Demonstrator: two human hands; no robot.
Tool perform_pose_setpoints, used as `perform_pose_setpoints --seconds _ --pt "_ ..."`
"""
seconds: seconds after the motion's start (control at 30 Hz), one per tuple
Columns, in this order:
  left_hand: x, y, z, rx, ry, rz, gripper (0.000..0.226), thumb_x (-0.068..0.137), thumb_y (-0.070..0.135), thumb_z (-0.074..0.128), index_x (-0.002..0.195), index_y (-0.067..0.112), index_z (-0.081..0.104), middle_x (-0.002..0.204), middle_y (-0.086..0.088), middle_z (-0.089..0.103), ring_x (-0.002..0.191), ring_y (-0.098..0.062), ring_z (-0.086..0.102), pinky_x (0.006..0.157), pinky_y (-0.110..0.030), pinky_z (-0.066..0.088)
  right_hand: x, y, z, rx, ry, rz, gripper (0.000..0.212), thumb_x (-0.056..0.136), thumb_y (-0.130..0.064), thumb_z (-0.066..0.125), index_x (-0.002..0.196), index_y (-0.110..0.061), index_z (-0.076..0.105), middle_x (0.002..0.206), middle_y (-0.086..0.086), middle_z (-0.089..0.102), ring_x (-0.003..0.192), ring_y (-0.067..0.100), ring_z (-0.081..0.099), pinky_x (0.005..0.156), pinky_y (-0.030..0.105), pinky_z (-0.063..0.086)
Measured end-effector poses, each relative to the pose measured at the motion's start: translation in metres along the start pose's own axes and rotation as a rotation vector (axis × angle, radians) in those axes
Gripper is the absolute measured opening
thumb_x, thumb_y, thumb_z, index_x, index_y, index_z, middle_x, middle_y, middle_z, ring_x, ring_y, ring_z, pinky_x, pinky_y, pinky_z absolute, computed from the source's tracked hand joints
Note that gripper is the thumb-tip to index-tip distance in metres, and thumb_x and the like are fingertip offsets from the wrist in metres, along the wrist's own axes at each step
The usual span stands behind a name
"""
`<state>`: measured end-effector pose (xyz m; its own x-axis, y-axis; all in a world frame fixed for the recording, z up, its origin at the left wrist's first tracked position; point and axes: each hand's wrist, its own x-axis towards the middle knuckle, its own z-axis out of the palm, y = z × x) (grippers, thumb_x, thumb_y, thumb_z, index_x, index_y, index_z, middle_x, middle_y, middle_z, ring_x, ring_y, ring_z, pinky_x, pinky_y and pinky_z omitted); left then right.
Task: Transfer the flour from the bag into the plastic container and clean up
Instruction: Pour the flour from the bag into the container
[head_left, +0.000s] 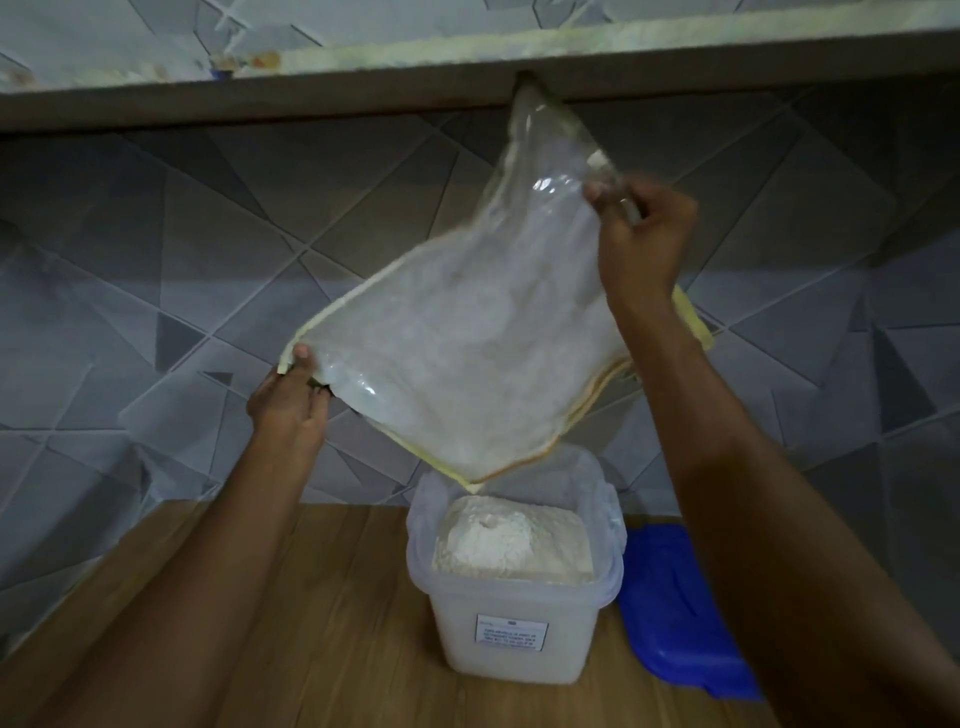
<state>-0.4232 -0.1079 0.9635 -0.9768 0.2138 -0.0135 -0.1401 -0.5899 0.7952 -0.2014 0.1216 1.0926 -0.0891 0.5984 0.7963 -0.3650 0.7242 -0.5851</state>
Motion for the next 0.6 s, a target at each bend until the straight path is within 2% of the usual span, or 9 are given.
perform_pose_setpoints --seconds 0.03,0.13,0.23,0.33,0.43,0.53,0.6 --pt "0.0 0.0 -0.001 0.013 -0.006 0.008 0.046 0.089 0.019 0.071 0.126 -0.007 0.059 0.121 -0.019 0.066 0.108 -0.027 0.068 0.093 -0.042 0.056 0.0 -0.001 0.001 0.025 0.037 0.008 0.02 0.085 -0.009 0.075 0.072 -0.023 0.069 0.053 -0.024 0.057 0.057 -0.01 0.052 0.058 0.008 0.04" --pt "0.004 -0.003 -0.004 0.003 0.013 0.019 0.046 0.087 0.021 0.075 0.122 -0.005 0.062 0.12 -0.02 0.068 0.107 -0.028 0.069 0.092 -0.044 0.056 -0.003 -0.007 0.005 -0.015 -0.062 0.015 0.032 0.086 -0.01 0.074 0.066 -0.032 0.062 0.049 -0.025 0.053 0.052 -0.009 0.049 0.054 0.005 0.036" --pt "0.008 -0.003 -0.006 -0.032 0.007 0.021 0.042 0.087 0.017 0.074 0.12 -0.006 0.063 0.119 -0.02 0.067 0.108 -0.029 0.068 0.095 -0.048 0.054 -0.003 -0.001 0.006 0.009 0.057 0.021 0.019 0.086 -0.01 0.074 0.072 -0.022 0.068 0.052 -0.022 0.055 0.055 -0.01 0.051 0.056 0.007 0.038" --pt "0.013 -0.006 -0.011 -0.079 0.018 0.018 0.039 0.086 0.014 0.075 0.116 -0.007 0.063 0.12 -0.023 0.066 0.108 -0.031 0.068 0.097 -0.052 0.052 -0.004 0.0 0.006 -0.051 -0.042 0.018 0.015 0.086 -0.013 0.075 0.072 -0.015 0.068 0.049 -0.023 0.051 0.051 -0.008 0.047 0.054 0.009 0.036" --pt "0.018 -0.005 -0.012 -0.081 0.002 0.019 0.021 0.089 0.011 0.07 0.106 0.0 0.066 0.122 -0.022 0.065 0.108 -0.031 0.067 0.096 -0.05 0.052 0.001 0.002 0.002 -0.023 0.079 0.057 0.01 0.084 -0.017 0.078 0.076 -0.016 0.072 0.052 -0.023 0.056 0.055 -0.009 0.051 0.057 0.012 0.042" --pt "0.021 -0.004 -0.015 -0.104 0.052 0.03 0.017 0.089 0.014 0.072 0.1 0.003 0.067 0.115 -0.018 0.069 0.102 -0.026 0.07 0.097 -0.047 0.053 0.0 0.0 0.005 -0.041 -0.028 0.038 0.011 0.086 -0.014 0.075 0.078 -0.018 0.069 0.052 -0.028 0.056 0.054 -0.012 0.051 0.055 0.006 0.038" --pt "0.023 -0.001 -0.016 -0.094 0.043 0.03 0.01 0.089 0.014 0.072 0.094 0.007 0.068 0.109 -0.015 0.07 0.098 -0.024 0.07 0.093 -0.047 0.055 -0.001 0.0 0.006 -0.034 0.003 0.006 0.009 0.085 -0.013 0.075 0.08 -0.018 0.071 0.054 -0.028 0.058 0.057 -0.011 0.053 0.058 0.008 0.04"
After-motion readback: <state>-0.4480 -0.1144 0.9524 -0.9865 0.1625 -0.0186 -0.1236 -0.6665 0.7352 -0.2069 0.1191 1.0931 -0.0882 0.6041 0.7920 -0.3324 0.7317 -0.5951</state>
